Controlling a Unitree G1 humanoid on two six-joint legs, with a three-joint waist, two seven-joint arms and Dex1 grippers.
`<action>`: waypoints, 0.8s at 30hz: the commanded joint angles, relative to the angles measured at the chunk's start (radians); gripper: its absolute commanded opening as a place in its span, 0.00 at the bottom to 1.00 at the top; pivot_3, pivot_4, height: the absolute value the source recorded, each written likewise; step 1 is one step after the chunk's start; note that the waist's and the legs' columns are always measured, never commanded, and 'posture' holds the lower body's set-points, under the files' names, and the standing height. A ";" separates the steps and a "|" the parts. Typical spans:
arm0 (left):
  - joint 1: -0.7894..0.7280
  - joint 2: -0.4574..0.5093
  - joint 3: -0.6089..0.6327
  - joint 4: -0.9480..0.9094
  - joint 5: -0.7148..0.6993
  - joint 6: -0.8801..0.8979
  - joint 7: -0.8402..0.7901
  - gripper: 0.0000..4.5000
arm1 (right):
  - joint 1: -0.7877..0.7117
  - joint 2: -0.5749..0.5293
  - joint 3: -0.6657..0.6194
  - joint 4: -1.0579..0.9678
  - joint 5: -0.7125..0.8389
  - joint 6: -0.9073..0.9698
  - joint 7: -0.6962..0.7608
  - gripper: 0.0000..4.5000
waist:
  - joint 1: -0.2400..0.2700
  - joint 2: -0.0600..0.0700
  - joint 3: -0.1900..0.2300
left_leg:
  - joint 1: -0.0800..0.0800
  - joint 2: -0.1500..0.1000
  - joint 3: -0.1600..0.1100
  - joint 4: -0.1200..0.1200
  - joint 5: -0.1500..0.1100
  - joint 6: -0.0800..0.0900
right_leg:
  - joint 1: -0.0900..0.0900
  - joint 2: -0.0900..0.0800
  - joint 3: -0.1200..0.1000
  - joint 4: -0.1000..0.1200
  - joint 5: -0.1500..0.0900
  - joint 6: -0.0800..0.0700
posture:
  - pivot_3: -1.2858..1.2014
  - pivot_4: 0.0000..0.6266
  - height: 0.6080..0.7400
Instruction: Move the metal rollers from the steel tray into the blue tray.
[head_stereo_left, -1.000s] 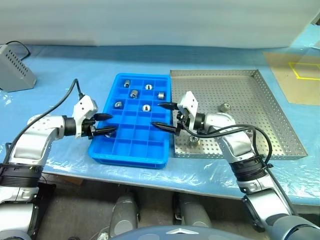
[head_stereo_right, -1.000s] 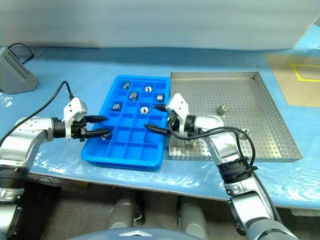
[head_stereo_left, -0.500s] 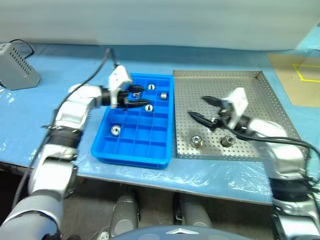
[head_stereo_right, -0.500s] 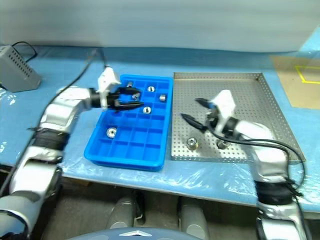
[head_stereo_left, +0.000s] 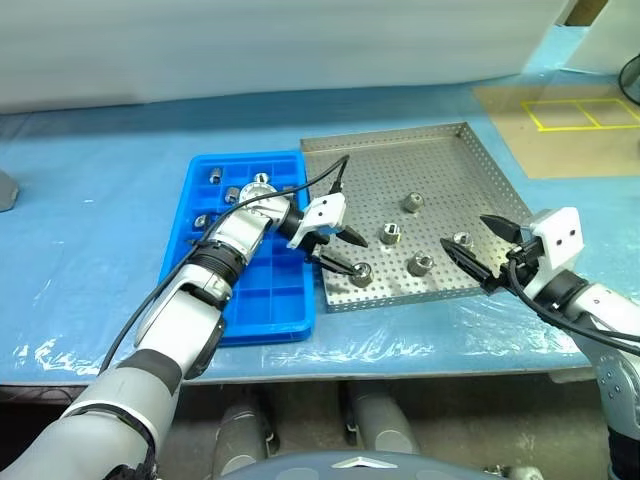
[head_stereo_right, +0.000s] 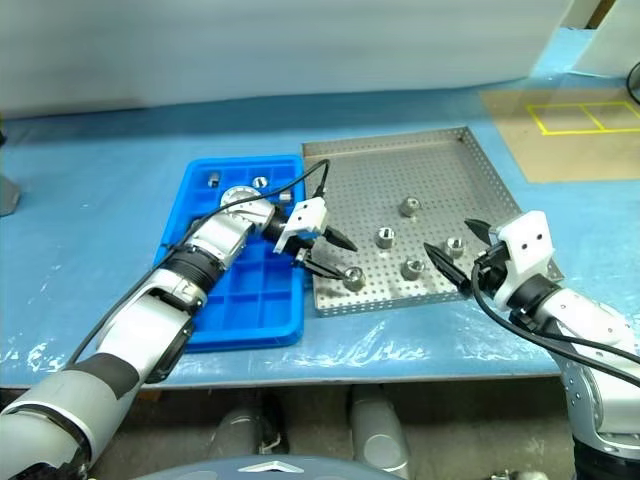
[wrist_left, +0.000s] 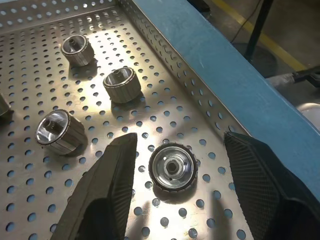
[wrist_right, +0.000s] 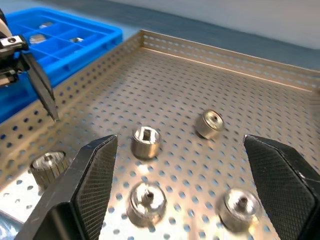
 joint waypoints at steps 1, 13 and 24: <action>-0.030 -0.020 0.009 0.042 0.019 -0.053 -0.011 0.65 | 0.000 0.002 -0.027 -0.039 0.018 -0.012 -0.021 0.92 | -0.017 0.000 0.000 | 0.000 -0.001 0.000 0.001 0.000 0.001 | 0.001 0.000 0.000 -0.001 0.000 0.000 | 0.22 0.24 1.00; -0.018 -0.058 0.005 0.151 0.127 -0.137 0.085 0.65 | 0.013 -0.001 0.003 -0.014 -0.007 -0.036 -0.037 0.92 | -0.082 0.000 0.000 | -0.005 -0.001 -0.004 0.006 -0.004 0.007 | 0.004 -0.001 -0.006 -0.006 0.000 0.001 | 0.23 0.24 1.00; -0.005 -0.052 -0.026 0.195 0.227 -0.176 0.143 0.65 | 0.008 0.000 0.039 0.013 -0.032 -0.062 -0.047 0.92 | -0.120 0.002 -0.001 | -0.004 -0.001 -0.005 0.008 -0.008 0.012 | 0.012 -0.002 -0.008 -0.016 0.003 0.004 | 0.23 0.24 1.00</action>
